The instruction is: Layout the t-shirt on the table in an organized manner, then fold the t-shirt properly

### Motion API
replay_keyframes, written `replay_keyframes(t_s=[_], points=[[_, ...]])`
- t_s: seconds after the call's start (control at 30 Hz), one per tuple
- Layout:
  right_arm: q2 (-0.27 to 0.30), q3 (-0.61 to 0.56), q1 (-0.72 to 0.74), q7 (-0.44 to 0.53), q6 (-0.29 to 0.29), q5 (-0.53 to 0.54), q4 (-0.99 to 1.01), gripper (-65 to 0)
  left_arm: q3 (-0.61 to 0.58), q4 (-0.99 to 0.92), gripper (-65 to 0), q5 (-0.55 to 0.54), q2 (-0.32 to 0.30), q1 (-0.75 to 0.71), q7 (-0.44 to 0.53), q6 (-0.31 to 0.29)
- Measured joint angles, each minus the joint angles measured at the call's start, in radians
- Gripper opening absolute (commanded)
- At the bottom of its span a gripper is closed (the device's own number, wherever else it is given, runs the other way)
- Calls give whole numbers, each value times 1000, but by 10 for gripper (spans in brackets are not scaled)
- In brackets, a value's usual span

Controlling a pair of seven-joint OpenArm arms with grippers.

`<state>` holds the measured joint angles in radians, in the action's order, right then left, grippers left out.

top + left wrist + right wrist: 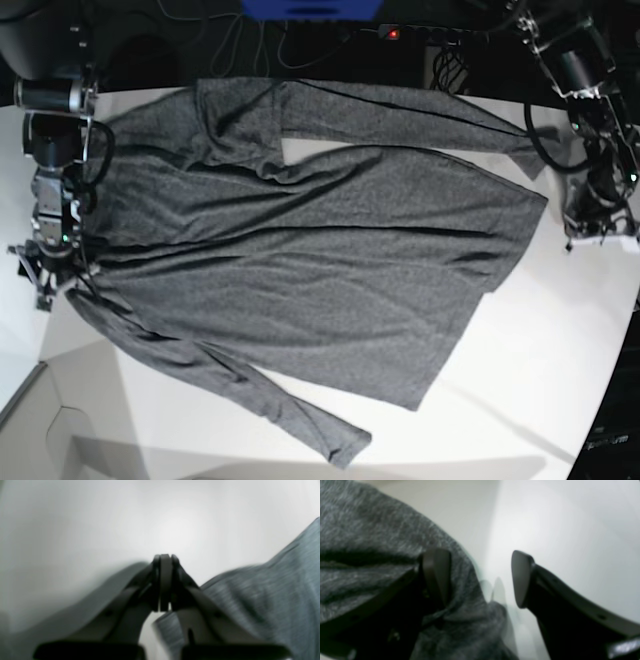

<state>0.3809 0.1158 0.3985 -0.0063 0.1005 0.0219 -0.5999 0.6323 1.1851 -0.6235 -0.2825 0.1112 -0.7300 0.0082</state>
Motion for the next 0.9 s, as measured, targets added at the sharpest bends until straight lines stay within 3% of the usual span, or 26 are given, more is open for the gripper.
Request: replay_keyframes(t_s=[0.23, 0.4, 0.57, 0.7, 0.9], points=[[-35, 138, -180, -101, 5, -14, -274, -265, -157, 1, -649, -3, 8, 122, 6, -2], [-99, 213, -275, -129, 0, -9, -541, -265, -280, -10, -649, 5, 80, 225, 0, -2], [-101, 209, -353, -138, -8, -15, -782, -265, -452, -122, -649, 11, 134, 372, 27, 0], [-151, 208, -418, -244, 0, -10, -905, -265, -669, -343, -649, 3, 171, 505, 156, -4], [-198, 215, -480, -292, -105, -15, -1017, -266, -907, -700, -649, 0, 213, 626, 418, -5]])
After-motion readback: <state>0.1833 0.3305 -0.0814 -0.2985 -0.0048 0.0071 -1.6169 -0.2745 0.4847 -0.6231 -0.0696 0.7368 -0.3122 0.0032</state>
